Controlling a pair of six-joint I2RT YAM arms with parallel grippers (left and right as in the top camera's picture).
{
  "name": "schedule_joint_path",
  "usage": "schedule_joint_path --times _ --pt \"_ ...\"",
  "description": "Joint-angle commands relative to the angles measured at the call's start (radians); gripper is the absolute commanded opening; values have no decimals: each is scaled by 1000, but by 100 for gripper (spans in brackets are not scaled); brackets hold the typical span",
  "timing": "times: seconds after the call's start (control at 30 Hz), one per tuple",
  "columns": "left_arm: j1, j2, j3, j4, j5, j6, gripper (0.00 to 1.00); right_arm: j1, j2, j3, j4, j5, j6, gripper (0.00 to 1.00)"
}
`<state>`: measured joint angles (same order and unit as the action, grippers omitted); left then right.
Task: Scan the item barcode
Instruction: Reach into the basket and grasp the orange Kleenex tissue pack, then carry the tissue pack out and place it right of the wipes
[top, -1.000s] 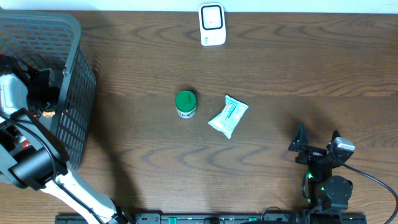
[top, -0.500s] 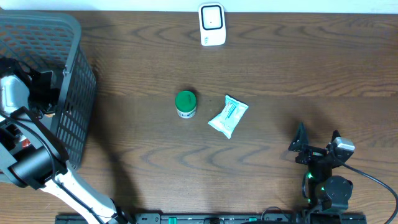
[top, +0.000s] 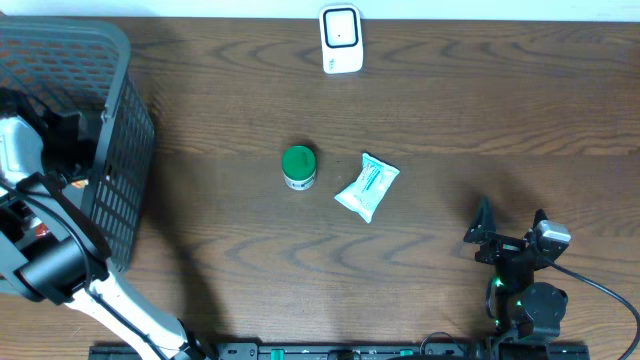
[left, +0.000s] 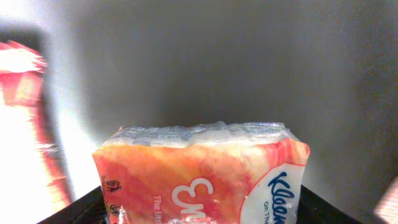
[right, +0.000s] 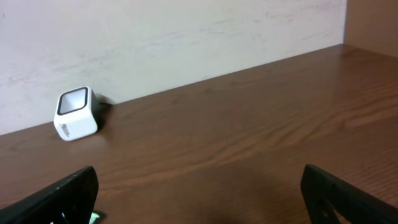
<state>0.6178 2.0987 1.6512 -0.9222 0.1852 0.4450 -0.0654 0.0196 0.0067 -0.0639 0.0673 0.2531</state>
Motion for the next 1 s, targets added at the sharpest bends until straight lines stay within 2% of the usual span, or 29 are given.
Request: schedule_joint_path --times 0.0,0.13,0.23,0.4,0.53,0.63,0.73,0.87,0.97 --pt "0 -130 106 -15 6 -81 72 -5 0 -1 -4 6 8 99" --pt "-3 -259 149 -9 24 -171 73 -5 0 -1 -4 6 8 99" --pt "-2 -367 152 11 101 -190 72 -5 0 -1 -4 6 8 99" --pt "-6 -577 152 77 373 -311 72 -5 0 -1 -4 6 8 99" --pt "-60 -715 152 117 587 -369 72 -5 0 -1 -4 6 8 99" --pt "-166 -788 152 119 684 -386 72 -5 0 -1 -4 6 8 99" --pt "-323 -816 152 122 717 -422 72 -5 0 -1 -4 6 8 99" --pt "-626 -785 150 125 689 -420 72 -5 0 -1 -4 6 8 99" --pt "-835 -716 150 137 590 -419 72 -5 0 -1 -4 6 8 99"
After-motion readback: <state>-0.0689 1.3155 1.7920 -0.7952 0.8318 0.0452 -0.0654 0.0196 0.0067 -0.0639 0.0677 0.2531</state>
